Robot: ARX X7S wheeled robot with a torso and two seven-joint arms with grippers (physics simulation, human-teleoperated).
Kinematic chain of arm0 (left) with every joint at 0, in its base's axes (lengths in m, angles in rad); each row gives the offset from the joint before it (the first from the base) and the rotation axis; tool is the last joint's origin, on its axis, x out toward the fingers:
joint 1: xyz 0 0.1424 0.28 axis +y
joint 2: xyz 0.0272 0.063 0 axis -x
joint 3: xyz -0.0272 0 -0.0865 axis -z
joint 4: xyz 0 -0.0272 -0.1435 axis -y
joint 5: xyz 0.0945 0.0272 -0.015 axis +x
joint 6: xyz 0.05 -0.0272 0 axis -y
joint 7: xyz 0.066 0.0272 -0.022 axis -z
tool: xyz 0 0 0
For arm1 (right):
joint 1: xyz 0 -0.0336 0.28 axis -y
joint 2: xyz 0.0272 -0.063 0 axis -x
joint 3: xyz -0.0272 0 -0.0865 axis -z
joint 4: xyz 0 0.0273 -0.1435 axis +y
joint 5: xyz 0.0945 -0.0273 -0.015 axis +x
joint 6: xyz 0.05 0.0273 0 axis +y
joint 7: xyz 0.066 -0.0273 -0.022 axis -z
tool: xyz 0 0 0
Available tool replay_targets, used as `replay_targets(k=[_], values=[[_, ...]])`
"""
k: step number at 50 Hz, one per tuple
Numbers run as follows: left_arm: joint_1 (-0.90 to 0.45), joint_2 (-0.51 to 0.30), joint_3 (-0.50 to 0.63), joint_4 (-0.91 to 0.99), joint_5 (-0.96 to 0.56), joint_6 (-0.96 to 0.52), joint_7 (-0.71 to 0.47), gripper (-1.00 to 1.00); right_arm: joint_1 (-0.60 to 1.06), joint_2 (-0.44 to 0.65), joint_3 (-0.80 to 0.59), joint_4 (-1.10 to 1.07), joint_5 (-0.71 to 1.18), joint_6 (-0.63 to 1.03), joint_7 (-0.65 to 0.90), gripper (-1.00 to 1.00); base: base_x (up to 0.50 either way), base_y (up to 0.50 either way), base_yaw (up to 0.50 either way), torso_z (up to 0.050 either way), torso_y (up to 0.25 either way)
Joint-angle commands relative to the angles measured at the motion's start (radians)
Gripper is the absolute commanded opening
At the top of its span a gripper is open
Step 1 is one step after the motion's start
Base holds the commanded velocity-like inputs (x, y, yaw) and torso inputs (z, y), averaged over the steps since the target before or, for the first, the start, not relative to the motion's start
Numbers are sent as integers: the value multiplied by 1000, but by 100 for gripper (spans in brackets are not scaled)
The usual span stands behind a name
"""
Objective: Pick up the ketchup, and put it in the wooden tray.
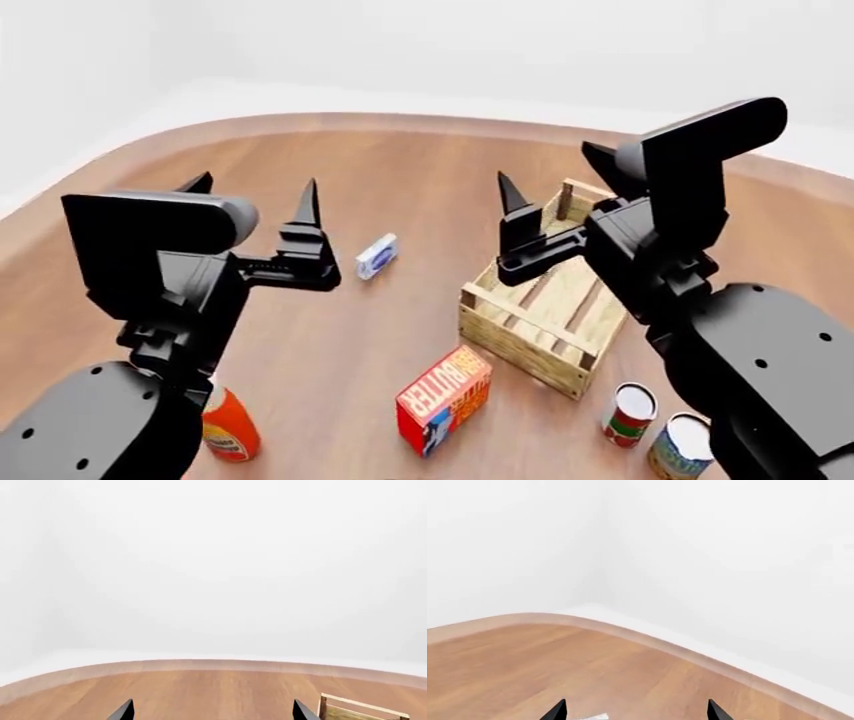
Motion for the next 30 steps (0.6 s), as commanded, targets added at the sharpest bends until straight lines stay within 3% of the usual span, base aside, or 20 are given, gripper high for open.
replay_targets(k=[1,26,30], values=[[0,-9,-12,-6,3,8,-14,100,15,3,-24,36,-3,-26,-7,100,0,0,500,0,0],[1,-33,-40,4,-10,6,-36,100,15,15,-29,12,11,-17,4,100,0,0,500,0,0],[1,-38,-41,2,-9,9,-39,100,22,25,-47,14,7,-14,4,100,0,0,0,0,0]])
